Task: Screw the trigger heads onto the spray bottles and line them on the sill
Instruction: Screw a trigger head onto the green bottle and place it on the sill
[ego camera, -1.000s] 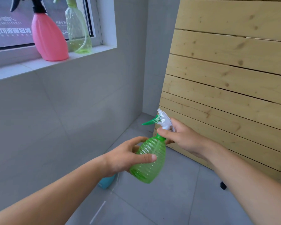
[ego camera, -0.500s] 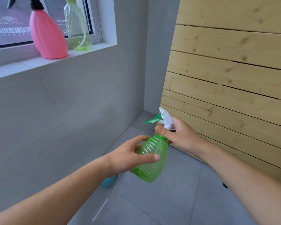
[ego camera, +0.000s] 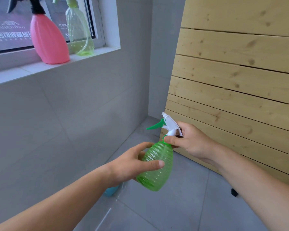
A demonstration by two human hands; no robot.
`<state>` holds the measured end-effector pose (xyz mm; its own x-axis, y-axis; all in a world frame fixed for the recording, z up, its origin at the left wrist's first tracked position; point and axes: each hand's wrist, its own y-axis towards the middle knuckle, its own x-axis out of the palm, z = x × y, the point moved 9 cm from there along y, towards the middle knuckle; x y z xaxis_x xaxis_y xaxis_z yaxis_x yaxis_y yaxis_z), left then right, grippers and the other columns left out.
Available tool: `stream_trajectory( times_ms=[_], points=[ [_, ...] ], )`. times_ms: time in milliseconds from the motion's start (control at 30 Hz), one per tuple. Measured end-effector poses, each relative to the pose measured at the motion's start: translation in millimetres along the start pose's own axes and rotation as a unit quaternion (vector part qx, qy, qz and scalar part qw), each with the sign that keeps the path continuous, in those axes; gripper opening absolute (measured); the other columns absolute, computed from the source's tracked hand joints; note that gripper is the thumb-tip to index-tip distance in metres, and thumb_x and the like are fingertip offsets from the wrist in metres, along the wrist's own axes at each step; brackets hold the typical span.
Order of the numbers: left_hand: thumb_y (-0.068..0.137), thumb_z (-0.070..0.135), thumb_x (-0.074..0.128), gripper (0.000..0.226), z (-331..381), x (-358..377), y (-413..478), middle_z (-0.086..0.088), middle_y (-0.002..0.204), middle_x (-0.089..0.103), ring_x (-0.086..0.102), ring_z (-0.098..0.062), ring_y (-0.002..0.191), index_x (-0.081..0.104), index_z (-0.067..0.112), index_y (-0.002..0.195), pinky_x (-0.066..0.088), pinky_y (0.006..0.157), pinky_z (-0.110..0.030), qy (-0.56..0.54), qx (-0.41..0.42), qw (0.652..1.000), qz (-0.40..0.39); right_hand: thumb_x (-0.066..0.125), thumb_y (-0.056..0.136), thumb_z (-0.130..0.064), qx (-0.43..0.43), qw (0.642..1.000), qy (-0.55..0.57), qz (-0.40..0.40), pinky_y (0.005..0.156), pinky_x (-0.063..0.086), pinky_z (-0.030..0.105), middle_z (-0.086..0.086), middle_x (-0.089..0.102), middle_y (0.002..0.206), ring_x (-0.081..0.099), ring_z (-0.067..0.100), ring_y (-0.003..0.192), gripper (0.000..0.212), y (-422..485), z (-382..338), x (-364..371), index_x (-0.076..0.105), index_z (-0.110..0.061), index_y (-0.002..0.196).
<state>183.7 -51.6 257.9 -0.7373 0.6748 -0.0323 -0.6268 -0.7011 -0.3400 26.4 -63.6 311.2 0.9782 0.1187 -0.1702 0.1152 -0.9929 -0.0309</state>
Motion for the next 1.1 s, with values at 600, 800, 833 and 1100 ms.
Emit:
stream_trajectory(
  times_ms=[600,800,833,1100],
  points=[
    [0.078,0.040,0.081,0.057,7.6,9.4,-6.4,-0.013,0.127,0.073,0.074,-0.027,0.113,0.061,0.024,0.129,0.057,0.101,-0.050,-0.013,0.006,1.000,-0.012,0.063,0.088,-0.008,0.052,0.960,0.274,-0.029,0.100,0.051,0.050,0.022,0.070,0.114,0.065,0.035,0.111,0.032,-4.4,-0.2,18.7,0.061,-0.002,0.119],
    [0.064,0.059,0.078,0.073,13.3,9.3,-3.2,-0.010,0.120,0.075,0.073,-0.024,0.112,0.055,0.022,0.122,0.057,0.101,-0.050,0.048,0.037,0.997,0.037,0.066,0.082,-0.009,0.046,0.969,0.240,0.036,0.092,0.055,0.044,0.020,0.072,0.100,0.067,0.034,0.100,0.031,0.0,0.9,12.5,0.063,0.000,0.112],
    [0.063,0.060,0.078,0.074,13.4,8.0,-2.1,-0.010,0.120,0.074,0.073,-0.024,0.113,0.055,0.023,0.122,0.058,0.101,-0.049,0.053,0.036,0.997,0.039,0.065,0.085,-0.006,0.042,0.970,0.233,0.051,0.089,0.057,0.040,0.020,0.072,0.099,0.067,0.033,0.099,0.027,0.8,1.3,11.0,0.063,0.000,0.111],
    [0.062,0.062,0.077,0.077,10.6,-0.3,2.1,-0.006,0.118,0.074,0.073,-0.021,0.112,0.052,0.024,0.125,0.061,0.096,-0.045,0.089,0.026,0.994,0.063,0.066,0.088,-0.005,0.052,0.976,0.181,0.108,0.097,0.054,0.045,0.021,0.074,0.101,0.068,0.032,0.099,0.018,3.6,11.0,7.4,0.066,-0.001,0.106]
  ],
)
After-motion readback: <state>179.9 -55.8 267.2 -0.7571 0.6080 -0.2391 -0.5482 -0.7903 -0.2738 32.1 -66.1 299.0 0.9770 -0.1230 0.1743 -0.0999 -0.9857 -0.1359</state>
